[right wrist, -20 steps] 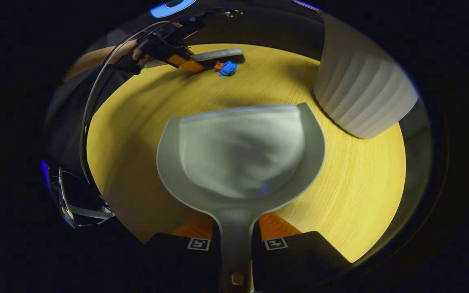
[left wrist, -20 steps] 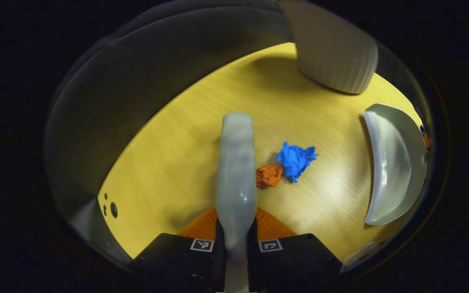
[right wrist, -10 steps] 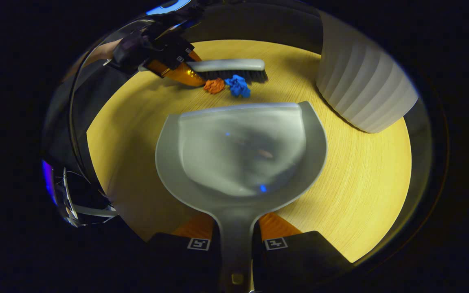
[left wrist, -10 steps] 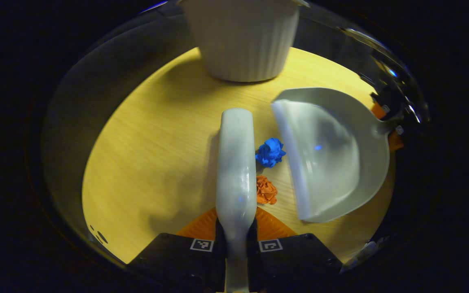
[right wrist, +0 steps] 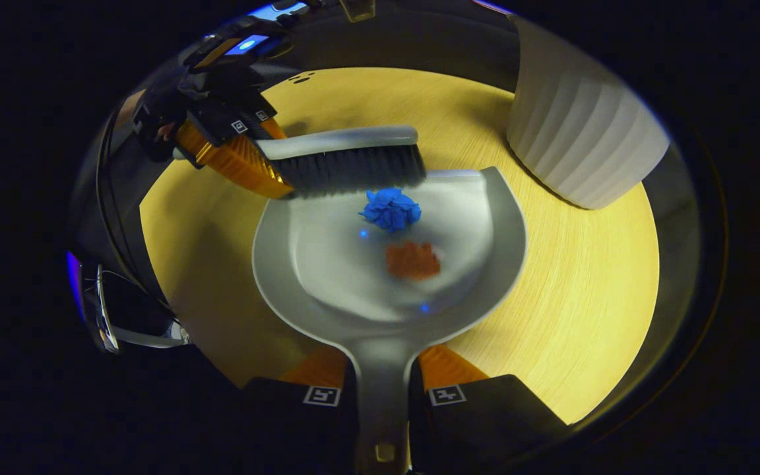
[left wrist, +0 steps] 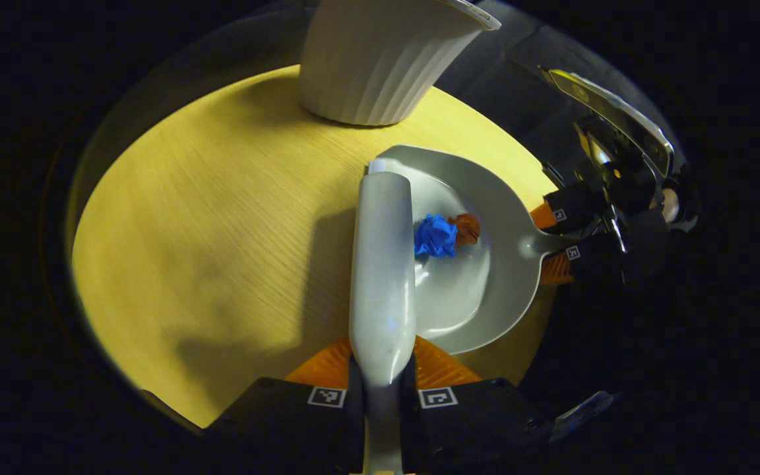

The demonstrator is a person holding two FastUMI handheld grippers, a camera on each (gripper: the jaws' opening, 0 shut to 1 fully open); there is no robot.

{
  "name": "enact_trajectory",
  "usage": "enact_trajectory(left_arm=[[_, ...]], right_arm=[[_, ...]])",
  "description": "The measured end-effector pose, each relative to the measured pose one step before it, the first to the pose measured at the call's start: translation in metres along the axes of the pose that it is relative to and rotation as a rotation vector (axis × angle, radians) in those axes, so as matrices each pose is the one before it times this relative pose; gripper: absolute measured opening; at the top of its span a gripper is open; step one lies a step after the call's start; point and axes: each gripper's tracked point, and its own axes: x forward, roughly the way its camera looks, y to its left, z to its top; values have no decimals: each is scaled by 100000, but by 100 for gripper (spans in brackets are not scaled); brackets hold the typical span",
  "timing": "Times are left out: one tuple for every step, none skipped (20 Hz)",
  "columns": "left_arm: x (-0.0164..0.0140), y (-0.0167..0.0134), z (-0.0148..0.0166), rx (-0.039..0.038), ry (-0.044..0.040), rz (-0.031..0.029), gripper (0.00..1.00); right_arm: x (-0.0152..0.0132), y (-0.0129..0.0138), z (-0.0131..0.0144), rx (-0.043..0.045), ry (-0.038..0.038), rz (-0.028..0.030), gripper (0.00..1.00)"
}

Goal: Pick up the small broom and dustpan from the desktop, sweep the trash into the dustpan with the broom, and then empty the trash into the garbage bin.

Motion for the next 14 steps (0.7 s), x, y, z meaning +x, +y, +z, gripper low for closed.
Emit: enact_trajectory(left_arm=[[-151,-220,-36,-1651,-2484,2644,26],[-327,46,-160,-1944,-2644,2556,26],[-473,-56,-252,-2306,-2903,2647,26],[-378,192,-278,-1978,-2521,2396,24],[-511,26,-347,-2743,-2851,3041,26],[-485,18,-450,-2504,-2525,2583,26],[-529,90,-442,-2818,-2725,2771,26],[-398,118,-462,-3166,-2655,2275,26],[-290,-142,-648,-2868,-2484,1741,26],[-180,234,-794,-2105,-2147,1537,26],[322,171,-907,-1600,-1061,1808,26],[725,657,-1246,-1849,440,1963,26],[807,615,-1364,-1823,884,2071,26],[774,433,-1515,-1329,922,945,25]], right_arm=[[-134,41,-112,-208,-453,-898,33],[-3,32,32,-88,-554,-709,38],[30,-77,78,14,-698,-426,33],[80,-117,-57,310,-657,-527,33],[96,81,-68,777,-535,-610,33],[-94,75,8,1287,-323,-203,33],[44,247,-13,1572,-299,90,33],[76,158,-27,1090,-133,-58,33],[43,-23,-42,39,-142,-770,33],[54,-251,80,-1386,-169,-1029,33],[-55,-375,173,-2044,138,-981,34],[-211,-190,103,-1421,331,-623,33],[-325,-56,289,58,226,-311,34],[-336,255,260,1383,-96,5,33]])
